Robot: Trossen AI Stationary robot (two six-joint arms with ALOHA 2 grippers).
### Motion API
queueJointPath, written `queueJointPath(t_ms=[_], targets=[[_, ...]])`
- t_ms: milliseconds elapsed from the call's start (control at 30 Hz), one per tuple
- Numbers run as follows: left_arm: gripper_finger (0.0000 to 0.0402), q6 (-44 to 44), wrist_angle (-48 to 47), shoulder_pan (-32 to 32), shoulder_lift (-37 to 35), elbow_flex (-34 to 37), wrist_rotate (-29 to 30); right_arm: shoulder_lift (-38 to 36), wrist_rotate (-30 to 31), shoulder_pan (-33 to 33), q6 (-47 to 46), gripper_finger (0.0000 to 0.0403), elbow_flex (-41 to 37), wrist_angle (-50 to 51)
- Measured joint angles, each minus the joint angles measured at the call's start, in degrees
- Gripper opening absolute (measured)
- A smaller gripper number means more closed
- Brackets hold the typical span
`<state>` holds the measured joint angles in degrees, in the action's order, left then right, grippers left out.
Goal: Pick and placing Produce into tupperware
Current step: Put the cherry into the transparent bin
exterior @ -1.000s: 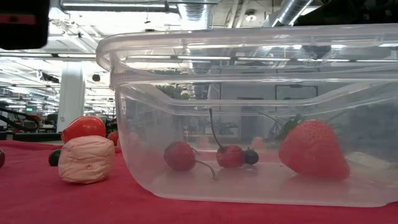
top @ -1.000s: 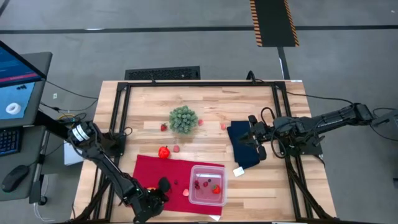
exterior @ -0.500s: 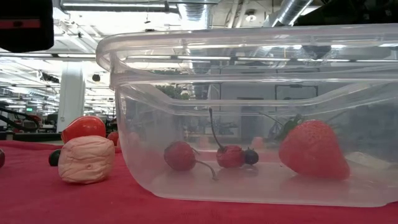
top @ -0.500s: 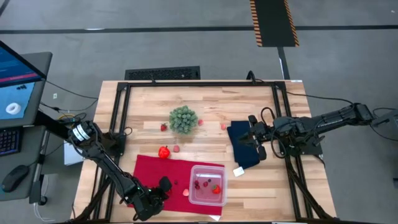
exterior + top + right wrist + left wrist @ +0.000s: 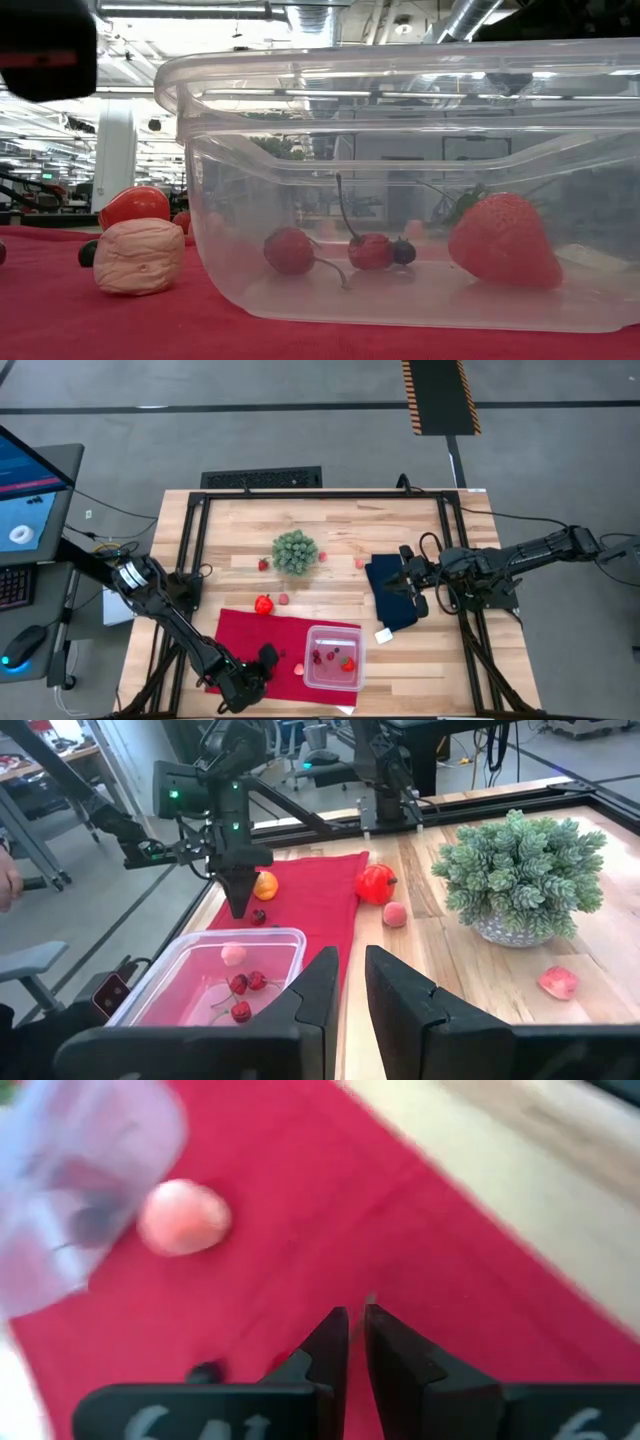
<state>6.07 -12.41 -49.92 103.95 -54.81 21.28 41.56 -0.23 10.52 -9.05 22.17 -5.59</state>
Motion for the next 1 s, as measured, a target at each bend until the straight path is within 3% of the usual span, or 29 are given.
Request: queueJointPath(t_ms=[733,1000], targets=[[0.0029,-3.6,3.2,0.0,1.1,0.0,-3.0,0.0,0.0,0.0,0.0,0.0077,0.0,0.5],[0.0029,-3.7,-2.9,0.0,1.1,-0.6,2.0,0.1,0.0,0.0,0.0,0.0077,0.0,0.5]])
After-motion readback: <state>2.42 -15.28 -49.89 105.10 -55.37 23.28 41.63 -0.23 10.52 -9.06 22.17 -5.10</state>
